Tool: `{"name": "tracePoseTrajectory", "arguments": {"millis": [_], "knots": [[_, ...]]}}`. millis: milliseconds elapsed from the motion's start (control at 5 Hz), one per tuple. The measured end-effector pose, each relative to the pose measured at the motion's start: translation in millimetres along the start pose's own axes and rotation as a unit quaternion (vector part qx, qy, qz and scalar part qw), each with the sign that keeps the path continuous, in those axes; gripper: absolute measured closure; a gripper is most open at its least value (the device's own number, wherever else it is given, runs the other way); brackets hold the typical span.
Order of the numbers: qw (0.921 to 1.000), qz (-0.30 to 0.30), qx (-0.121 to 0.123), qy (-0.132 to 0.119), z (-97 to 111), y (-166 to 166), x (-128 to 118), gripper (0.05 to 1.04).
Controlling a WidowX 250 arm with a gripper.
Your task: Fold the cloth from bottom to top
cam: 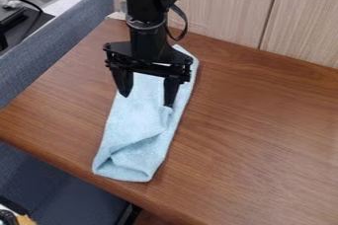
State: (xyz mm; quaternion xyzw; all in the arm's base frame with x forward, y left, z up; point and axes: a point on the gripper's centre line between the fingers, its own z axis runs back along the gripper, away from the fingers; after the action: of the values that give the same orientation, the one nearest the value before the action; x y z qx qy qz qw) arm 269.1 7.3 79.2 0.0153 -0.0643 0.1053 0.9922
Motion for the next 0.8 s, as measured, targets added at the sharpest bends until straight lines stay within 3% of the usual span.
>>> {"name": "tracePoseTrajectory", "arguments": {"millis": [200, 600, 800], "knots": [[0.9998, -0.011, -0.016, 0.0, -4, -5, -22, 0.083], [0.9958, -0.088, -0.022, 0.008, -25, -30, -73, 0.083], [0.9923, -0.12, -0.016, 0.025, -37, -35, -91, 0.083]]}}
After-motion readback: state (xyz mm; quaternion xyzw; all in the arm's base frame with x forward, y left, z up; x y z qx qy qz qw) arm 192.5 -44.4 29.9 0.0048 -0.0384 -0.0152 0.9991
